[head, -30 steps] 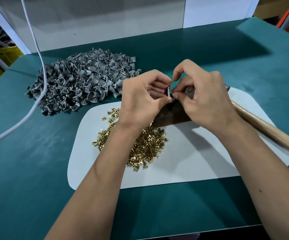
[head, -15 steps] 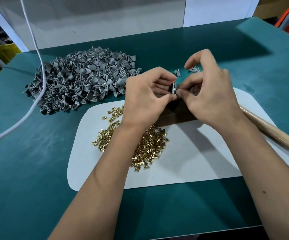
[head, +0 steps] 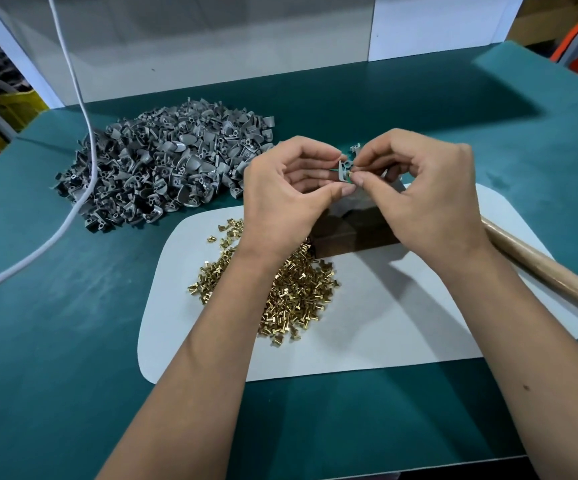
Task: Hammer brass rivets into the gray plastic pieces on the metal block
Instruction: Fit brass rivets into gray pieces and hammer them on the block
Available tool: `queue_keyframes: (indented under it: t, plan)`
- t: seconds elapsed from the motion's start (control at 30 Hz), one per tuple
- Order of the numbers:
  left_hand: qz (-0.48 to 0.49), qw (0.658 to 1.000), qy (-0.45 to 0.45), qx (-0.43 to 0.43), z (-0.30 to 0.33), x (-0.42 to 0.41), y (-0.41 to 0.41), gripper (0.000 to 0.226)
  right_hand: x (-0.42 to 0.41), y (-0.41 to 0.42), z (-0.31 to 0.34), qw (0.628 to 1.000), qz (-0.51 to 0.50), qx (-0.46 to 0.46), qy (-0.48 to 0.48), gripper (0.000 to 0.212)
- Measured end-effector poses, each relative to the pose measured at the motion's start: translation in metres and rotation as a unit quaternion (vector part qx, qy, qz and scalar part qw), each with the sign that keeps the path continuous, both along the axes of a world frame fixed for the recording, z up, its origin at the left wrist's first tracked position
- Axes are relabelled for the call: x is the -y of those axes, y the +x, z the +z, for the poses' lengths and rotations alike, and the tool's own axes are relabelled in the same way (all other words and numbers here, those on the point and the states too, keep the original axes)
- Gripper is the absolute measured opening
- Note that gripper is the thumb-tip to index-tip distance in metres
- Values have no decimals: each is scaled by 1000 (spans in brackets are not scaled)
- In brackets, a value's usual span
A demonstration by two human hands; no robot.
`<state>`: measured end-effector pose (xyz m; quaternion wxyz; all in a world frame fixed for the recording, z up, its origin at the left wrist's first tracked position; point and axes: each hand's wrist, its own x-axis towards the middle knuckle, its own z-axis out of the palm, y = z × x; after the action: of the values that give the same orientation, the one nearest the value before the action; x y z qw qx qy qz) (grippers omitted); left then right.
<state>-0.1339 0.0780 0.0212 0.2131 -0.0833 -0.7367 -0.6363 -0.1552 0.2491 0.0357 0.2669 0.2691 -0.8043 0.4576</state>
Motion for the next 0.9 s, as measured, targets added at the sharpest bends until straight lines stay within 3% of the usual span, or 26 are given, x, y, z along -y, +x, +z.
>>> queue_keyframes:
  t: [0.27,0.63,0.9]
  plan:
    - [-5,1000,16,2,-2,1,-2,36,0,0,0,999,19,26,-6,19]
    - [-9,1000,-13,-20,-3,-3,-1,28,0,-2,0,984,52,149,-83,45]
    - [2,991,-116,-64,0,3,-2,23,-3,-4,-1,974,63,192,-99,43]
